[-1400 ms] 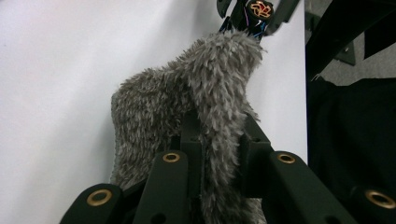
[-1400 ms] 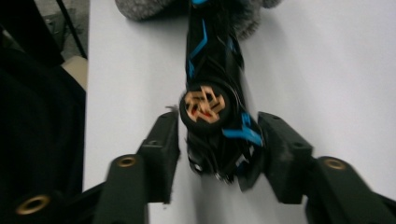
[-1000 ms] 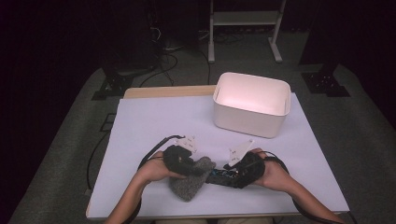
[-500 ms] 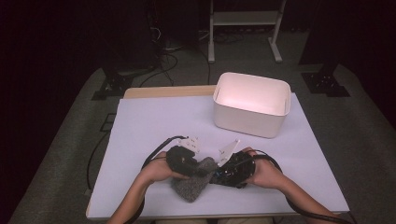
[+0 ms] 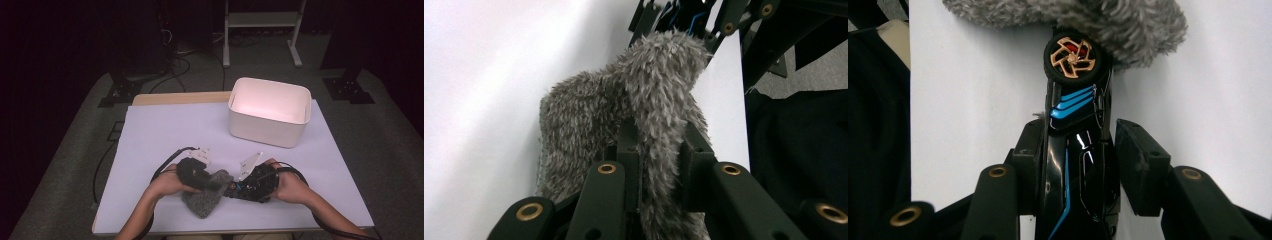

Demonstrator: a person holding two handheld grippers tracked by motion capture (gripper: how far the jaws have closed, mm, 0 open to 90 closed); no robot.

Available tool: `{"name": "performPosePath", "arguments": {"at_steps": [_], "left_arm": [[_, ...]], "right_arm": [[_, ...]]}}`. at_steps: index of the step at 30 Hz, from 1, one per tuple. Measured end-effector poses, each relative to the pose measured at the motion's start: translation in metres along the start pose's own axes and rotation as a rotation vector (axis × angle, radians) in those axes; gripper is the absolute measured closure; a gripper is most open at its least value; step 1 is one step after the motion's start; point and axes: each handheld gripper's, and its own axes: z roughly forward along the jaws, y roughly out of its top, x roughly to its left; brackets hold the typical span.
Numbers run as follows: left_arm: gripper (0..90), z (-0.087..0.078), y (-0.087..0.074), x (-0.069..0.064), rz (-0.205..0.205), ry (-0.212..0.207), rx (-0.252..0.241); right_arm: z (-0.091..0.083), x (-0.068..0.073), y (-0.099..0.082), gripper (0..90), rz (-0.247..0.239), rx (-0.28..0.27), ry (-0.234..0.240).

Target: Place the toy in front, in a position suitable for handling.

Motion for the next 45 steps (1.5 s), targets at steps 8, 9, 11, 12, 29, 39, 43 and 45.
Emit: {"name": "performPosePath", "arguments": {"at_steps": [8, 9, 11, 12, 29, 39, 43, 45], "left_arm": [[76.0, 0.002, -0.002, 0.001, -0.010, -0.010, -0.016], [76.1, 0.002, -0.002, 0.002, -0.009, -0.014, -0.020], [76.1, 0.002, -0.004, 0.003, -0.014, -0.021, -0.036], [76.1, 0.002, -0.004, 0.003, -0.014, -0.024, -0.038], [76.1, -0.065, 0.022, -0.005, 0.032, 0.070, -0.082], [76.0, -0.068, 0.013, 0.001, -0.011, 0.087, -0.071], [76.0, -0.061, -0.001, 0.009, -0.048, 0.064, -0.078], [76.2, -0.059, -0.001, 0.009, -0.053, 0.039, -0.099]], "right_arm": [[0.002, 0.000, 0.007, 55.7, 0.006, 0.067, 0.003], [0.002, 0.000, 0.008, 56.1, 0.001, 0.074, -0.001], [0.002, 0.001, 0.008, 56.3, -0.006, 0.070, -0.004], [0.002, 0.000, 0.007, 56.4, -0.007, 0.063, -0.003], [0.004, -0.008, 0.040, 56.5, 0.009, -0.185, 0.001], [0.002, -0.008, 0.028, 56.5, 0.030, -0.277, 0.006], [0.002, -0.006, 0.022, 56.5, 0.030, -0.279, 0.013], [0.004, -0.006, 0.021, 56.5, 0.025, -0.278, 0.013]]}}
